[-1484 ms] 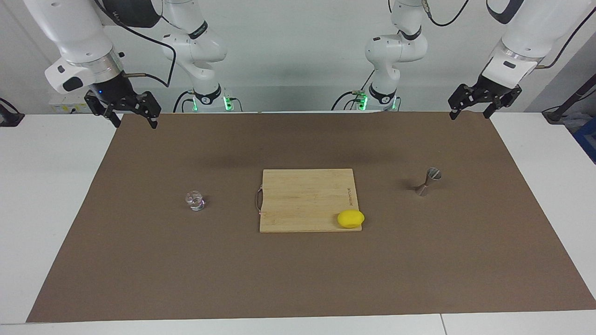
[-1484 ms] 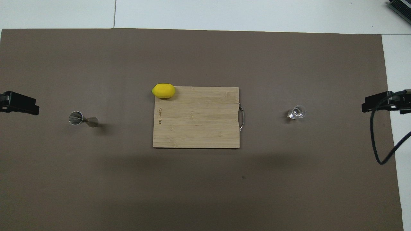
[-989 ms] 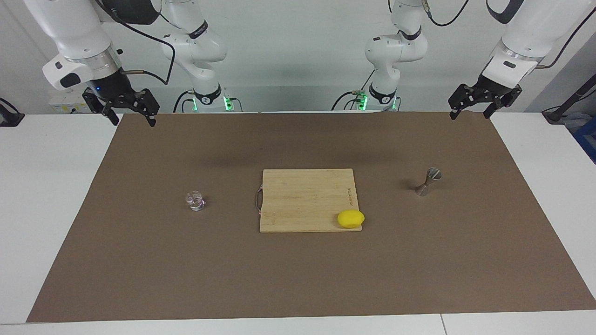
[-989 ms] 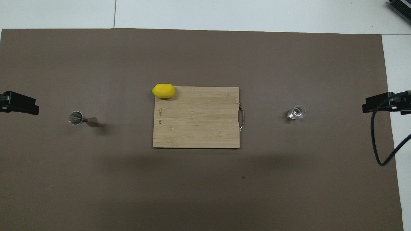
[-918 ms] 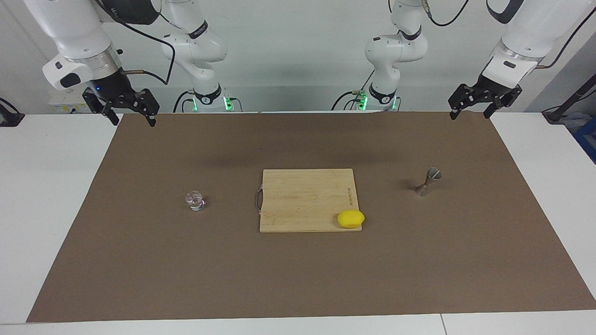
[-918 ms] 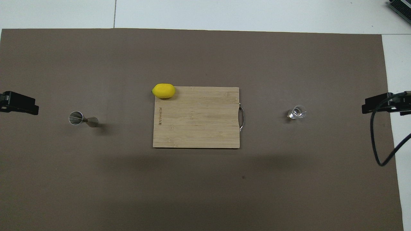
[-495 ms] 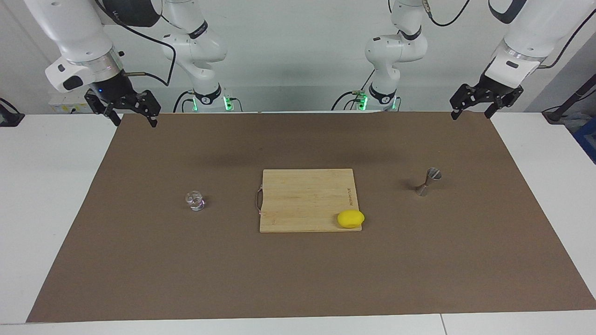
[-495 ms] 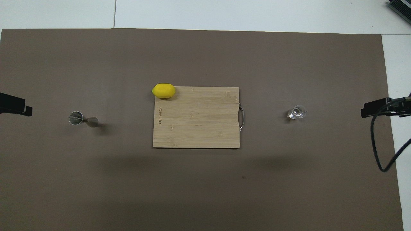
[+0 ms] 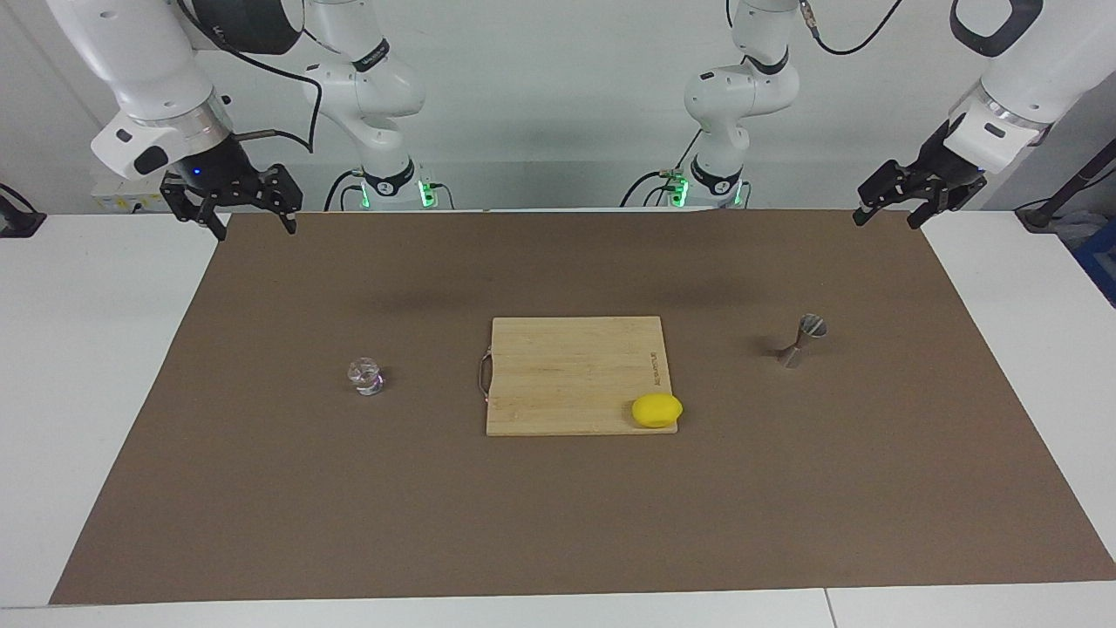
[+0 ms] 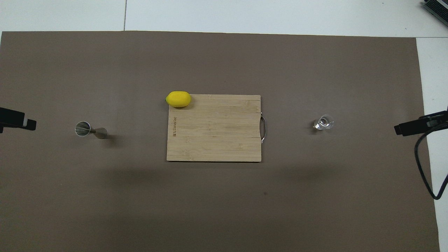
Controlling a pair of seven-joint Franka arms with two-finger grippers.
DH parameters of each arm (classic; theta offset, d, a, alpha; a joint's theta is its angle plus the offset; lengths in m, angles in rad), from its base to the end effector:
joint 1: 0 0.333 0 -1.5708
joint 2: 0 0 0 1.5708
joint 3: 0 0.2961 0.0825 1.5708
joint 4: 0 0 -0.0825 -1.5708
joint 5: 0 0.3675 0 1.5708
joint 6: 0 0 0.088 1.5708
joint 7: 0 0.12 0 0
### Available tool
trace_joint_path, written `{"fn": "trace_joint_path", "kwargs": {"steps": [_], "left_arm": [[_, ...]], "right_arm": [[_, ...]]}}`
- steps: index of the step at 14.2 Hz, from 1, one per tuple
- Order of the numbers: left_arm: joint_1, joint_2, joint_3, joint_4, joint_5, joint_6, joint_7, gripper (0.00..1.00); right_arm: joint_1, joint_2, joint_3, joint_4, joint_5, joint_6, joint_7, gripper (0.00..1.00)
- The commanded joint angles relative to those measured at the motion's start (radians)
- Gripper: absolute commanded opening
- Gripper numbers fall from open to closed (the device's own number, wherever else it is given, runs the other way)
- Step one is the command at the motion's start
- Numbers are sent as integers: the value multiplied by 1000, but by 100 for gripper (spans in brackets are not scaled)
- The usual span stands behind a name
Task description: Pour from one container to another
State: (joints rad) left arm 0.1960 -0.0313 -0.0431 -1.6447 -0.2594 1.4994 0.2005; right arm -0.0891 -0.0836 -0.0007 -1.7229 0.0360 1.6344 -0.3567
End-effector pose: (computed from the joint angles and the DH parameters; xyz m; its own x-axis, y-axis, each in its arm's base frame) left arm 0.5168 0.0466 0.5732 0.9965 -0.0592 -0.0584 -0.0412 -0.9614 0.2720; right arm 0.5155 -0.0423 0.5718 0.9652 0.2613 0.0079 0.2614 -0.9646 -0.0354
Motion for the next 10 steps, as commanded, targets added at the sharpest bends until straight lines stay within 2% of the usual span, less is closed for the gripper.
{"fn": "trace_joint_path", "kwargs": {"steps": [1, 4, 6, 8, 10], "left_arm": [[69, -18, -8, -76, -119, 28, 111, 100], [100, -21, -8, -130, -237, 30, 245, 100], [100, -24, -8, -142, -271, 28, 370, 100], [100, -28, -8, -165, -319, 30, 486, 100], [102, -33, -8, -194, -382, 30, 613, 100]], "right_arm": [[-29, -50, 7, -95, 36, 89, -143, 100], [-70, -68, 5, -177, 87, 197, -356, 100], [-93, -74, 5, -222, 102, 270, -477, 100], [-144, -59, 4, -251, 239, 311, -635, 100], [-190, -44, 4, -274, 309, 321, -755, 100]]}}
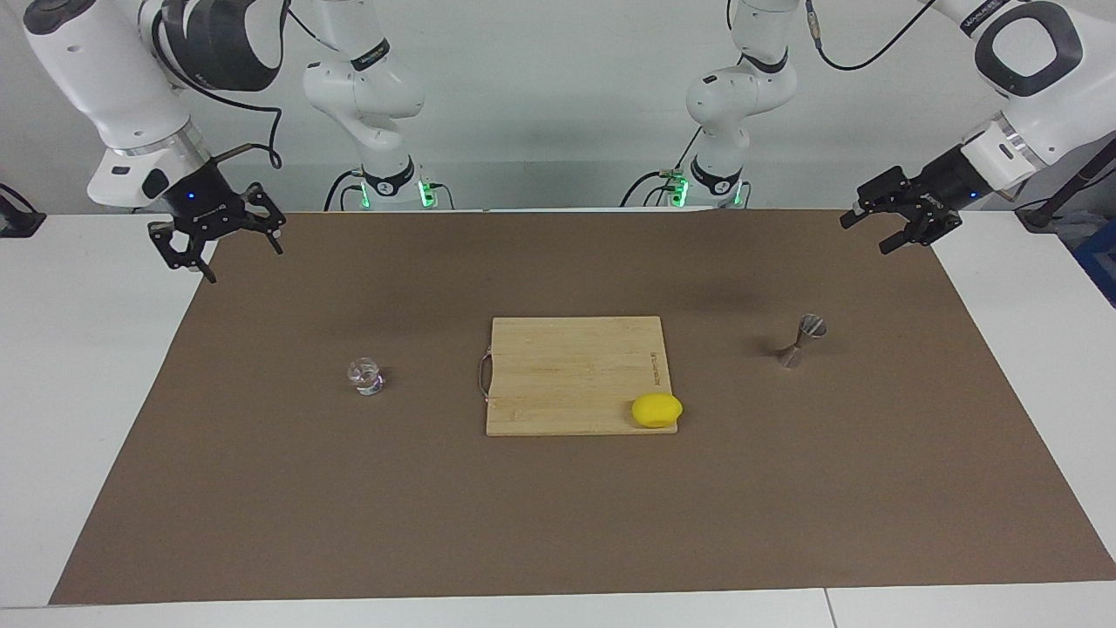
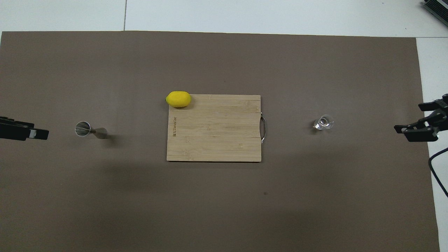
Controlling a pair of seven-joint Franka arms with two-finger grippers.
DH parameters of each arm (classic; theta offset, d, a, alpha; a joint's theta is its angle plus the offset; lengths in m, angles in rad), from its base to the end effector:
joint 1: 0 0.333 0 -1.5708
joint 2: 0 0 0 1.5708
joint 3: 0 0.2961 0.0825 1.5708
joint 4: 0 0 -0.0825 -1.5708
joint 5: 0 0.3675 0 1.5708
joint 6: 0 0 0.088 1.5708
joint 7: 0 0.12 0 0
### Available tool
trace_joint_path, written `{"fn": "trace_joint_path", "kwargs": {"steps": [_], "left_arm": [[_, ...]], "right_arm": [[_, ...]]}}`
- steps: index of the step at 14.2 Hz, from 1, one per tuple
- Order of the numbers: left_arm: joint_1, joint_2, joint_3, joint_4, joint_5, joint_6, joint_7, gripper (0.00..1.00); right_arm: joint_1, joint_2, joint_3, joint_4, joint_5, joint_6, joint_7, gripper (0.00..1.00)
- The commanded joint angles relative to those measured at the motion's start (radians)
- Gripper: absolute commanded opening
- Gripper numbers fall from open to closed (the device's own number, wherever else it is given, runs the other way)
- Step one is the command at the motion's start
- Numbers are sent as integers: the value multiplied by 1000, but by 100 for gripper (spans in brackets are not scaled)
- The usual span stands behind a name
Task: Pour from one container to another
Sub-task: 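Move the left gripper to the metal cup while the right gripper approaches the glass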
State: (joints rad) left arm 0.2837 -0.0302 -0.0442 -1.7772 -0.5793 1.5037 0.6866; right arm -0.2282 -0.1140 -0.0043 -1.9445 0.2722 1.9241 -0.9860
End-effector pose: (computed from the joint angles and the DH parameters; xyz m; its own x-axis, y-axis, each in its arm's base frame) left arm 0.5117 0.0539 0.5307 0.9224 -0.3503 0.1629 -0.3785 -0.7355 0.5619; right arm 0.5152 -0.0994 0.5136 0.7623 0.5920 0.2618 0.6277 -0.7747 -0.0761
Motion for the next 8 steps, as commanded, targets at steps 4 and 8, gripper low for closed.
{"fn": "trace_joint_path", "kwargs": {"steps": [4, 8], "left_arm": [[64, 2, -6, -77, -77, -10, 655, 100], [98, 48, -6, -79, -109, -60, 842, 100]], "right_arm": [[-114, -15, 7, -109, 275, 96, -437, 100], [-178, 49, 7, -172, 559, 95, -759, 100]]}}
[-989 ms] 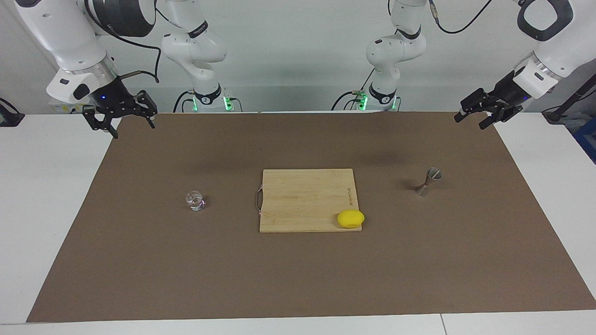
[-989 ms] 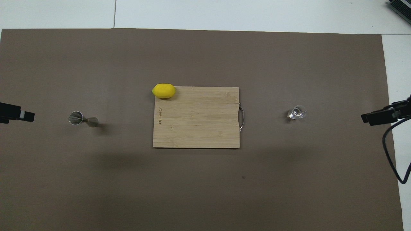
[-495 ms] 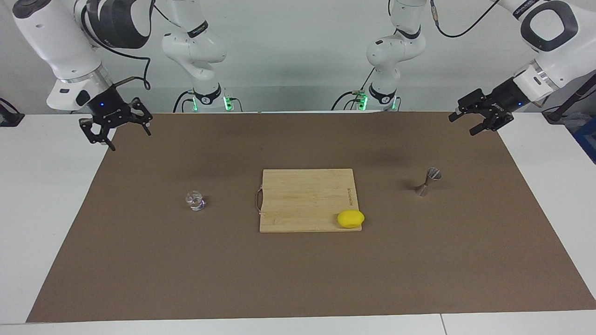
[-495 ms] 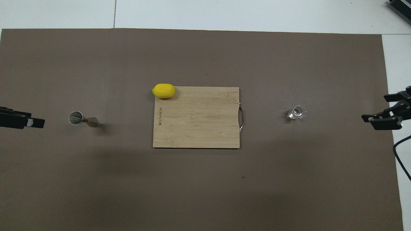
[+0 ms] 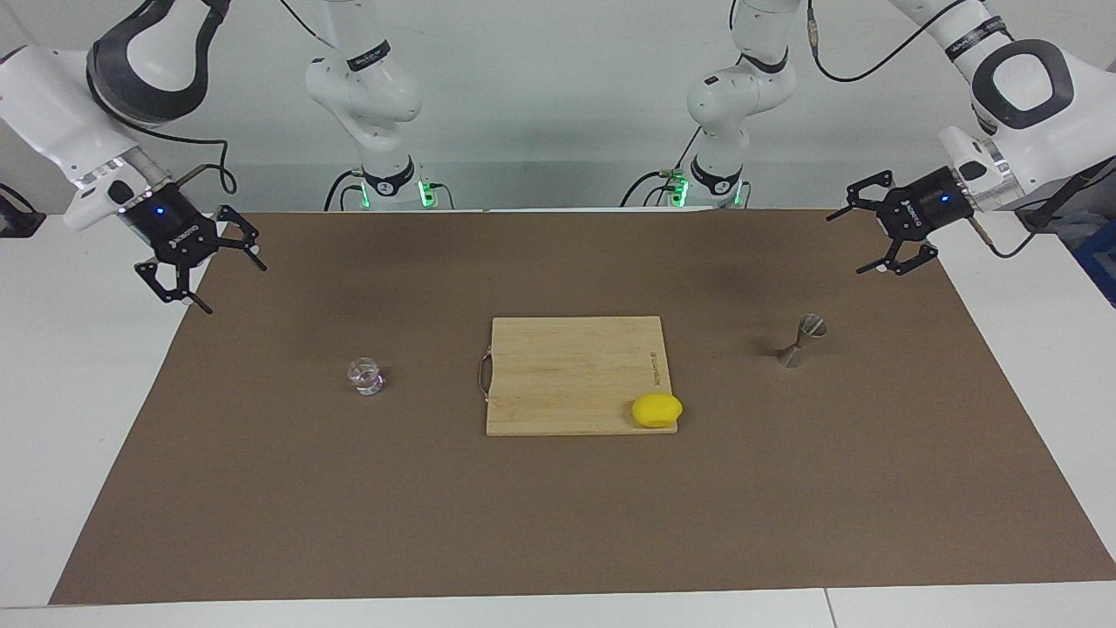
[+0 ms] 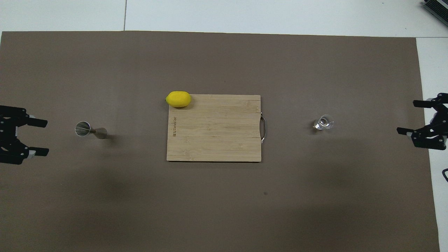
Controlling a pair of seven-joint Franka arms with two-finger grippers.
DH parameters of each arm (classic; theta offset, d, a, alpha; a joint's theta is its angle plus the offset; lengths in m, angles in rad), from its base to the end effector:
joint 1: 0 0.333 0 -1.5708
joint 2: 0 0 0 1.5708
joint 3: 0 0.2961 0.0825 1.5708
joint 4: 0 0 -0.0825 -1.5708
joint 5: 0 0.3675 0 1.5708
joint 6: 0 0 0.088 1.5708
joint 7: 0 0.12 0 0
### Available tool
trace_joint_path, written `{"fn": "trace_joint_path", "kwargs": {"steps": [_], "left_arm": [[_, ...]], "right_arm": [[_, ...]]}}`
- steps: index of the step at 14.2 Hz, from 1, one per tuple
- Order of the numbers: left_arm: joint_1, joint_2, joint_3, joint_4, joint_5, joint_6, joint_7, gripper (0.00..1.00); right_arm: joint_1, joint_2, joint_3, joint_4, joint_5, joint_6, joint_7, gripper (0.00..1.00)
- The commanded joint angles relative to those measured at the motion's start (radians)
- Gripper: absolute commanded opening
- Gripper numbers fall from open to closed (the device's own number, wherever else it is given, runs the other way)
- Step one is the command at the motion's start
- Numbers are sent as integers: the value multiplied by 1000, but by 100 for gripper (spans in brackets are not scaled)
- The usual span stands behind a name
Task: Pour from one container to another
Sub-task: 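Move the left gripper to the metal cup while the right gripper approaches the glass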
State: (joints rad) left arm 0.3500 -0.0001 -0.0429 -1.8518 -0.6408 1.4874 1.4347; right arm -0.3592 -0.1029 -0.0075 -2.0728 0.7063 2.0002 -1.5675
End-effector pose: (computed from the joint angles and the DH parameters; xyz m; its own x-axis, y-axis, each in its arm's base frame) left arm 0.5042 0.0803 0.4872 0.5201 -0.6753 0.5229 -0.8474 -0.3311 0.4152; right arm 0.5029 -0.1428 0.4679 0.5106 0.6174 0.5984 0.7984 -0.5987 -0.0637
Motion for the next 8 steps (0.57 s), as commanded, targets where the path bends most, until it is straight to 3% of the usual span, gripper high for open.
{"fn": "trace_joint_path", "kwargs": {"steps": [1, 4, 8], "left_arm": [[35, 28, -8, -9, -98, -58, 140, 100], [38, 58, -8, -12, -249, -104, 349, 100], [63, 120, -8, 0, -292, -147, 377, 100]], "right_arm": [[-56, 73, 11, -44, 166, 17, -262, 100], [-64, 109, 11, -78, 296, 17, -418, 100], [-79, 152, 11, -105, 410, -14, -545, 100]]}}
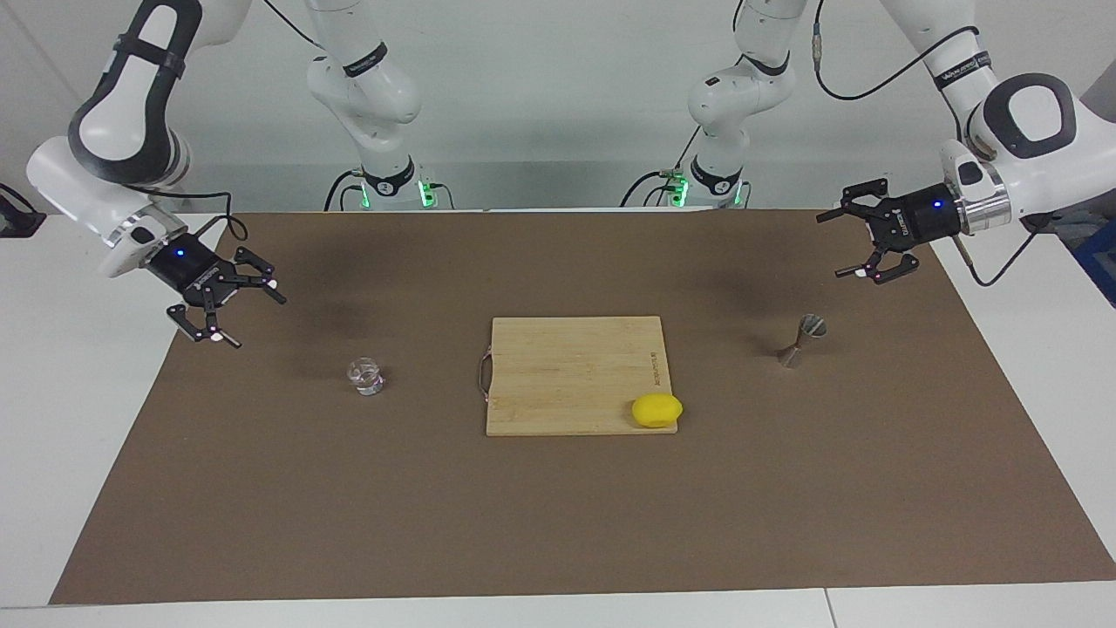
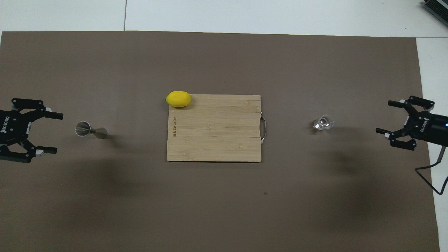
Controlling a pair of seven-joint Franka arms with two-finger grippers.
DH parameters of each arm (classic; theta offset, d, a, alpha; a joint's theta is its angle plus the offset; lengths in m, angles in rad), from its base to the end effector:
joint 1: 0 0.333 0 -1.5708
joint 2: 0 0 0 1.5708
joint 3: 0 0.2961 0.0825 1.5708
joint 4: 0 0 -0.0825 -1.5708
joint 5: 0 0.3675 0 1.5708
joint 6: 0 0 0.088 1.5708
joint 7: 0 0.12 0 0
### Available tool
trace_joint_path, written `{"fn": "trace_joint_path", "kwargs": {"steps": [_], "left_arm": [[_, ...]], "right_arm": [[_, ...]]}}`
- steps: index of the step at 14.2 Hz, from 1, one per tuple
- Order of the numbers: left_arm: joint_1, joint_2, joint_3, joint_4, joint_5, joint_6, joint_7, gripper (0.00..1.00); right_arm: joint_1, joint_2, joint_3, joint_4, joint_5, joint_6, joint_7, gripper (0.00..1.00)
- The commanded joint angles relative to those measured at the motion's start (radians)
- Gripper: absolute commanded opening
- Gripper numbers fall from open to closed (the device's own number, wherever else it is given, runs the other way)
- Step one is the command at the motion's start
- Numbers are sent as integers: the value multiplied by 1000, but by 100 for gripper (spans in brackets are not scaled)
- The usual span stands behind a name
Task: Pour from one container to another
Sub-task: 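Move the left gripper to the metal cup while the right gripper approaches the glass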
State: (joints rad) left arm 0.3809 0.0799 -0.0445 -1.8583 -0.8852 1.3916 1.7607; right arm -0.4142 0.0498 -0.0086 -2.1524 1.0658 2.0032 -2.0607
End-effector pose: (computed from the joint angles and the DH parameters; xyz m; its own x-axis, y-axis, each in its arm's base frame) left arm 0.5144 0.0708 0.4645 0.2970 -0.5242 0.7981 -0.9478 -0.0603 0.3132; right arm 0.5065 -0.1587 0.3693 0.2960 0.5246 0.7983 0.8684 -0.4959 0.0039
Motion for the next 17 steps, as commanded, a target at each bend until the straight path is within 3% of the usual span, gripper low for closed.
{"fn": "trace_joint_path", "kwargs": {"steps": [1, 7, 10, 17], "left_arm": [[38, 56, -6, 8, -75, -69, 80, 100], [139, 214, -6, 42, -143, -152, 308, 100], [148, 250, -6, 33, -168, -149, 460, 100], [158, 392, -6, 38, -173, -164, 516, 100]], "right_arm": [[-38, 22, 12, -35, 92, -49, -88, 100], [-118, 192, 12, -8, 111, -256, -243, 100], [-117, 271, 27, 8, 141, -267, -314, 100], [-124, 341, 62, 34, 115, -308, -437, 100]]}}
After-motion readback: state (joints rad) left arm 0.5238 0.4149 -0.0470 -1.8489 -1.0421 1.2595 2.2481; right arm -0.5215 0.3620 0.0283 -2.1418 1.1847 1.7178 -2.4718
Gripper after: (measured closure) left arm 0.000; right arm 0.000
